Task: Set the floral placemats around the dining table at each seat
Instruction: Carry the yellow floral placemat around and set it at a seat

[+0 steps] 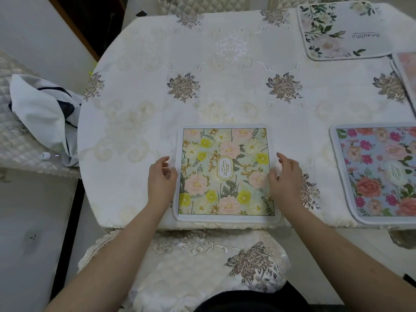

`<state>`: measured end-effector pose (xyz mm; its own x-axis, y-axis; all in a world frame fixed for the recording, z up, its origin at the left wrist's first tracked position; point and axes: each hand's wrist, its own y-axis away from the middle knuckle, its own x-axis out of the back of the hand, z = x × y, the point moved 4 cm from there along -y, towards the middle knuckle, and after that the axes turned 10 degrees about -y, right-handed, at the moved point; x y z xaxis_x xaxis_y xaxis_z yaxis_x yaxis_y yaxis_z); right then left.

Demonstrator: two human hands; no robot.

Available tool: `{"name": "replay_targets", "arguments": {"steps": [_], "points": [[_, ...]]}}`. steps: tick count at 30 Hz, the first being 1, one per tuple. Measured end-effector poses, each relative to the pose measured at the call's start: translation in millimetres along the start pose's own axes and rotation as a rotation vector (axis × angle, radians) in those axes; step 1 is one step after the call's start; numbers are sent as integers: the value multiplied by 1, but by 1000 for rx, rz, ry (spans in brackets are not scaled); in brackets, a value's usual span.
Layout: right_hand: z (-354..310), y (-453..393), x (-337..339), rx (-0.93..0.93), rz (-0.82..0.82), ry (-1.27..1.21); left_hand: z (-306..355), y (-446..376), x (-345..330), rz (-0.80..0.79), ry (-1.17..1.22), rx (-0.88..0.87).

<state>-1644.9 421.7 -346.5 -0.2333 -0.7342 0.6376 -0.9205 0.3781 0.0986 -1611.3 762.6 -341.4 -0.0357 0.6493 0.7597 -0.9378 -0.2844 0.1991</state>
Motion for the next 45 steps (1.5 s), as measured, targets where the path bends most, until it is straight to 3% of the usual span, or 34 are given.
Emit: {"name": "replay_targets", "arguments": {"steps": [3,6,9,13,17,26,45], "points": [[-22,15,-21,140,-112,81,16,11,-13,-17,-104,-163],[-39,47,-64,435,-333,215,36,38,-49,-139,-294,-464],[-39,63,-101,505,-463,331,39,56,-88,-224,-495,-609],[-31,68,-113,542,-458,509,26,62,-104,-202,-704,-673],[-31,69,-111,559,-453,536,21,63,-99,-180,-761,-645],[-17,54,-91,493,-423,545,2,55,-81,-243,-805,-749],[37,40,-24,331,-279,555,-44,29,-29,-269,-848,-771]]}}
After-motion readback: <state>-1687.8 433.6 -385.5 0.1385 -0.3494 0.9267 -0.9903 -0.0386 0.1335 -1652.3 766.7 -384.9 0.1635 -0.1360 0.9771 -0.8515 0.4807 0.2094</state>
